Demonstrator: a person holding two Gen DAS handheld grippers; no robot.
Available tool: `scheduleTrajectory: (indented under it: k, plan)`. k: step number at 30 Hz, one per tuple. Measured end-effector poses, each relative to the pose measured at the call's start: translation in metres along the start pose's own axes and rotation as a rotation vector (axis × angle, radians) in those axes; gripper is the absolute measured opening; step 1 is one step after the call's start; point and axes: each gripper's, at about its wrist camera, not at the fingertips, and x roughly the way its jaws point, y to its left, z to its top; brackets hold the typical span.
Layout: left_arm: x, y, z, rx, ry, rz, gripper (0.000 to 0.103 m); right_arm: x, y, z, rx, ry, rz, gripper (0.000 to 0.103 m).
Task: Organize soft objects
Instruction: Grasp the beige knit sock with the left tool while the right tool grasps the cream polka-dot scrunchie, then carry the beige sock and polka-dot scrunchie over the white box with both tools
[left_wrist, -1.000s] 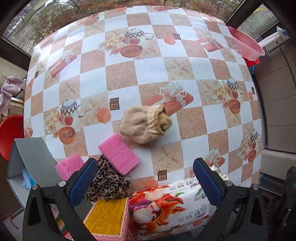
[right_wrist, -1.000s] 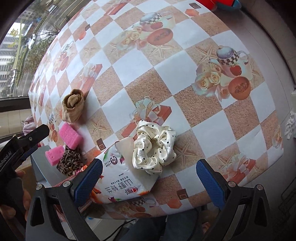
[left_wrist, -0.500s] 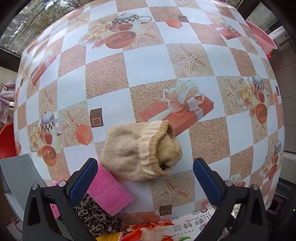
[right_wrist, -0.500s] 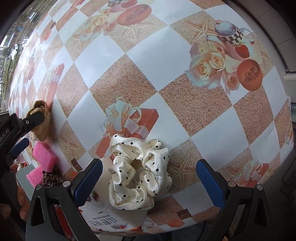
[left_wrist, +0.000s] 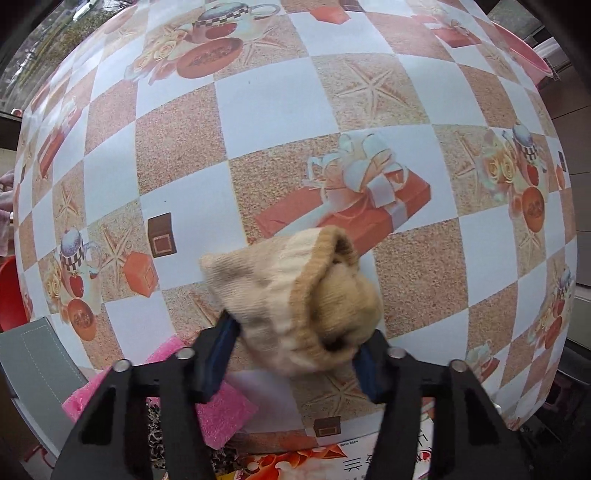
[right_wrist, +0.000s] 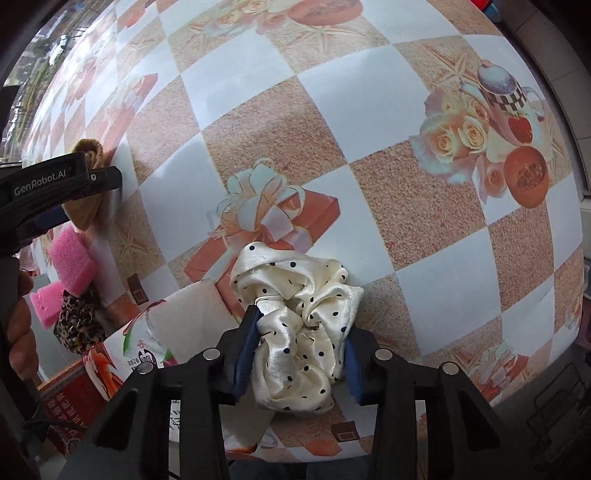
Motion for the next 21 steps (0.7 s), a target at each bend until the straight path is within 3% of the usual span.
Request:
scheduleTrajectory:
  k: [1, 3, 12, 21]
  plan:
    - [-0.002, -0.005, 0.000, 0.031, -0.001, 0.028, 0.028, -0.002, 0.000, 0.000, -0.006, -0.007, 0.011, 0.035]
    - [-0.005, -0.011, -0.001, 0.060, -0.002, 0.013, 0.019, -0.007, 0.000, 0.002, -0.013, -0.023, 0.021, 0.032]
    - [-0.049, 0.013, -0.012, 0.014, -0.098, -0.046, 0.019, -0.069, 0.015, 0.017, -0.085, -0.158, 0.028, 0.032]
    - [-0.098, 0.068, -0.040, -0.087, -0.185, -0.061, 0.019, -0.092, 0.062, 0.012, -0.202, -0.207, 0.068, 0.032]
